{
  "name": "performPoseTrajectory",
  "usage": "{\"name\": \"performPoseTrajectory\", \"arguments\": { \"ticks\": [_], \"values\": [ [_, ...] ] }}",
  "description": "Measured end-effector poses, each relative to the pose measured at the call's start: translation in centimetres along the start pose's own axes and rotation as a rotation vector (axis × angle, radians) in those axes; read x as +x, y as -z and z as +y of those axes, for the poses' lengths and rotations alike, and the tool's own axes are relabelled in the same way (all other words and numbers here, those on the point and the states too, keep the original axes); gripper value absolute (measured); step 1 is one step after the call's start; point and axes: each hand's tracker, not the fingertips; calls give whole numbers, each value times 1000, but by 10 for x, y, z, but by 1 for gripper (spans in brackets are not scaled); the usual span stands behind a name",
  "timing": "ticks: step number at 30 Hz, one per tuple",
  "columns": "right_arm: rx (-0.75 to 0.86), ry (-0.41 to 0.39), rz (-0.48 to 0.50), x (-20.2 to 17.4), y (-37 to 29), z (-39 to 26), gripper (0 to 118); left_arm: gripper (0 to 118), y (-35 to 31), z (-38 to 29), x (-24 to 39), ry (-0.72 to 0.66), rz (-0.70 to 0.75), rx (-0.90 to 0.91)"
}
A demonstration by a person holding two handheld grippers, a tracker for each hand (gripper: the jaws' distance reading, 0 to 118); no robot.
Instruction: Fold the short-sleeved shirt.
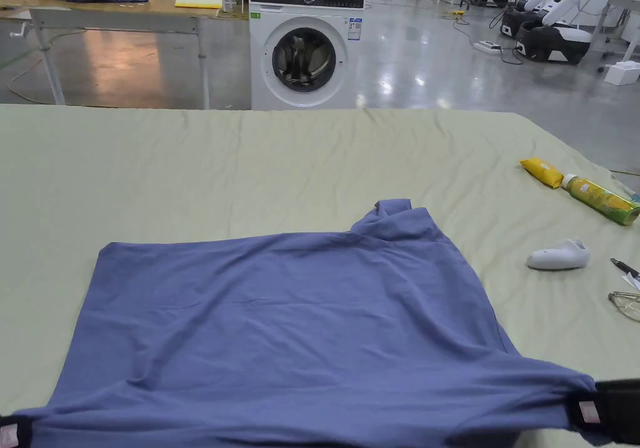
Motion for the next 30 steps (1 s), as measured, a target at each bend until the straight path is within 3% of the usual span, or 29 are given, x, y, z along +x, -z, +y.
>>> {"name": "performPoseTrajectory", "arguments": {
  "ticks": [6, 13, 14, 15, 17, 18, 19, 25, 27, 28, 29, 30],
  "values": [
    [-105, 91, 49, 23, 64, 107, 7, 0, 60, 87, -14, -53, 5, -97],
    [-120, 208, -62, 44, 172, 172, 8, 3, 145, 148, -33, -169, 6, -106],
    [-67, 224, -92, 43, 179, 172, 18, 14, 154, 150, -35, -169, 13, -94],
    [6, 233, -126, 41, 182, 171, 36, 32, 159, 151, -36, -156, 42, -58],
    [136, 220, -174, 37, 178, 161, 96, 76, 159, 149, -35, -125, 78, 5],
    [182, 201, -177, 34, 173, 157, 109, 78, 153, 142, -32, -102, 71, 57],
    [233, 194, -170, 31, 165, 151, 113, 78, 147, 137, -28, -63, 68, 116],
    [605, 159, -101, -14, 90, 69, 112, 78, 81, 54, 10, 216, -11, 463],
    [792, 154, -21, -33, 62, 27, 107, 77, 56, 14, 26, 270, -13, 551],
    [858, 138, -12, -44, 55, 11, 101, 71, 48, -5, 31, 284, -12, 616],
    [895, 123, -17, -55, 46, -5, 84, 45, 38, -23, 37, 293, 6, 687],
    [932, 110, -23, -64, 39, -18, 56, 18, 30, -34, 45, 293, 7, 715]
  ]
}}
